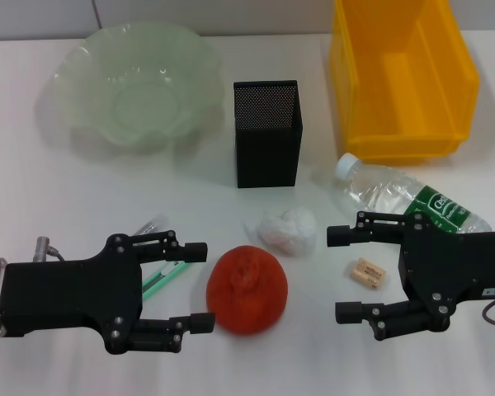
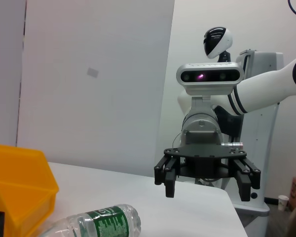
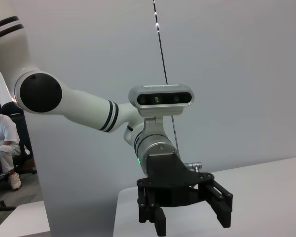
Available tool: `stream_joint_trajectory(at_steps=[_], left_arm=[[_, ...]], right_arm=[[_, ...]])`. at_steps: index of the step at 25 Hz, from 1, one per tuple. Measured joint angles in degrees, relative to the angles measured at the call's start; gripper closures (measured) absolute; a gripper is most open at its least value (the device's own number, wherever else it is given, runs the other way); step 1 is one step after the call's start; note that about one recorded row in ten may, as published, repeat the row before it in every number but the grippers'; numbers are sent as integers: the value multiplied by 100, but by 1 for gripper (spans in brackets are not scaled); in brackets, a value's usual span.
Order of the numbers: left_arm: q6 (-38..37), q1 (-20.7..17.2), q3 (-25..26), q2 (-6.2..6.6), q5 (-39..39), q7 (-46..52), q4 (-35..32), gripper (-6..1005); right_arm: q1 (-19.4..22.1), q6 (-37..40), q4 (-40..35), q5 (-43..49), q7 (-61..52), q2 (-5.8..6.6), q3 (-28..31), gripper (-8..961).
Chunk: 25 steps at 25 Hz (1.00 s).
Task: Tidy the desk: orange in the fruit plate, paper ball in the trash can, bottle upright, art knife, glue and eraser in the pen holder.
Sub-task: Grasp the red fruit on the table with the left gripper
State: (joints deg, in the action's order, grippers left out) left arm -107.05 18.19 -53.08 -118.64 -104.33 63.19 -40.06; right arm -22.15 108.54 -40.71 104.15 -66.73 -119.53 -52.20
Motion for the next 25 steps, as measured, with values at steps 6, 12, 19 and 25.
stream_joint_trajectory(at_steps=[6, 12, 19, 25], left_arm=[[0, 0, 0, -2, 0, 0, 0, 227], [0, 5, 0, -2, 0, 0, -2, 236], [-1, 31, -9, 2, 242, 0, 15, 246], [6, 145, -44, 2, 334, 52, 52, 255]], right_arm=[[0, 0, 2, 0, 2, 0, 0, 120], [-1, -7, 18, 0, 4, 0, 0, 120], [13, -9, 150, 0, 148, 7, 42, 120], [186, 19, 290, 0, 390, 25, 182, 119]])
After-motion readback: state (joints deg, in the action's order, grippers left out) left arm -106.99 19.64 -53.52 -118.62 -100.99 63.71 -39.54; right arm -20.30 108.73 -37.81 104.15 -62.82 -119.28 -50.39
